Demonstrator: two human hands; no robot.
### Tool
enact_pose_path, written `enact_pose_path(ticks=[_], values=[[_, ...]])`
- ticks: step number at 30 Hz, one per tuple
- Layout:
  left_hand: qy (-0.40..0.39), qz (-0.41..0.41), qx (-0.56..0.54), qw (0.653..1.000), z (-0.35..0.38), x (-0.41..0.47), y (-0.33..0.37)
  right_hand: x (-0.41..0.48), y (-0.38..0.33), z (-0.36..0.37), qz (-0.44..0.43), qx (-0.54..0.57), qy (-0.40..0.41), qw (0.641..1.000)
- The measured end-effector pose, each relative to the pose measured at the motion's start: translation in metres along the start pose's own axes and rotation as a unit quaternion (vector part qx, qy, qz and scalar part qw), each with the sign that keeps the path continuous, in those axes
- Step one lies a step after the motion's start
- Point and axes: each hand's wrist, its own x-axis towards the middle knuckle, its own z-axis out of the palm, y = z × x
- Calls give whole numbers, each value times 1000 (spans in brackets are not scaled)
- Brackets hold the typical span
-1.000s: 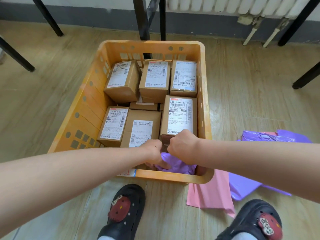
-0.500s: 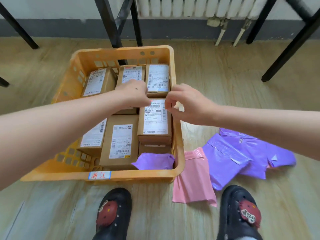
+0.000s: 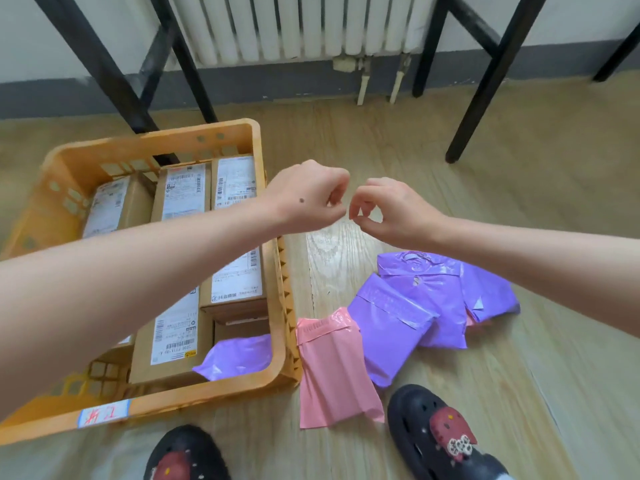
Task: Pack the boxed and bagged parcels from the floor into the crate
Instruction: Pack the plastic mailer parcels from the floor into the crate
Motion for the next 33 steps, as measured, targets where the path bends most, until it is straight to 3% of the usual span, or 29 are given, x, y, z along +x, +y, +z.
enact_pose_path(ticks=[13, 18, 23, 33], values=[[-138, 30, 34, 989, 69, 25, 49, -57, 96, -6, 117, -23, -66, 991], [-196, 24, 54, 979, 85, 28, 45, -64, 104, 15, 192, -8, -170, 966], [-250, 4, 61, 966, 101, 30, 37, -77, 90, 69, 196, -9, -311, 930], [-335, 14, 86, 938, 129, 15, 21, -77, 94, 116, 324, -51, -314, 891]])
